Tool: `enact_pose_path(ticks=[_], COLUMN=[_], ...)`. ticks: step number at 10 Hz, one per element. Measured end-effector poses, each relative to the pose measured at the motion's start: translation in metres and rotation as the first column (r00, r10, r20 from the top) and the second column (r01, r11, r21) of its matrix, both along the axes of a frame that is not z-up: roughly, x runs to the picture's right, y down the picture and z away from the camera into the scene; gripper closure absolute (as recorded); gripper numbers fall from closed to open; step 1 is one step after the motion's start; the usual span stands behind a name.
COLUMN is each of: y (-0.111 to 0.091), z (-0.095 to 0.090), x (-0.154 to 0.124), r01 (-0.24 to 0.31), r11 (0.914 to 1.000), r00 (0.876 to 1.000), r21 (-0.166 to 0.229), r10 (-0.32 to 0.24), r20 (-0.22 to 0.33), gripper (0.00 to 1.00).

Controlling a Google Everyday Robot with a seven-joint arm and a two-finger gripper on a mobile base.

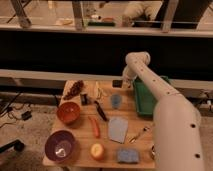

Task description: Place eraser in paper cup

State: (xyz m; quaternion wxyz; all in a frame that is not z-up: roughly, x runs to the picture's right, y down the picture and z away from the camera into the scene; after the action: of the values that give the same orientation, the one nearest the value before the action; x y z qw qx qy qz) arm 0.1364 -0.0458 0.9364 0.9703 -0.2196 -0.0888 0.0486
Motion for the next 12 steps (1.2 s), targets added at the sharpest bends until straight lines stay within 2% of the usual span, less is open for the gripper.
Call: enact_pose_path(ticks=[2, 3, 5, 7, 9, 12], y=[-0.009, -0.008, 0.006, 0.03, 0.048, 0.067], z=[-0.035, -0.059, -0.092, -0.131, -0.157, -0.181], x=[0.004, 0.008, 0.013, 0.02, 0.031, 0.079], r01=[-0.006, -0.012, -0.016, -0.011, -0.003, -0.012], r11=[0.9993, 0.9985, 0.9976, 0.9973, 0.9978, 0.9987], r00=[1.0, 1.0, 1.0, 1.0, 0.999, 0.992], r21=[0.038, 0.053, 0.067, 0.072, 0.067, 0.05], r10=[0.005, 0.012, 0.016, 0.012, 0.006, 0.018], r20=[0.009, 0.009, 0.004, -0.014, -0.045, -0.123], gripper=[0.94, 0.94, 0.94, 0.94, 0.94, 0.94])
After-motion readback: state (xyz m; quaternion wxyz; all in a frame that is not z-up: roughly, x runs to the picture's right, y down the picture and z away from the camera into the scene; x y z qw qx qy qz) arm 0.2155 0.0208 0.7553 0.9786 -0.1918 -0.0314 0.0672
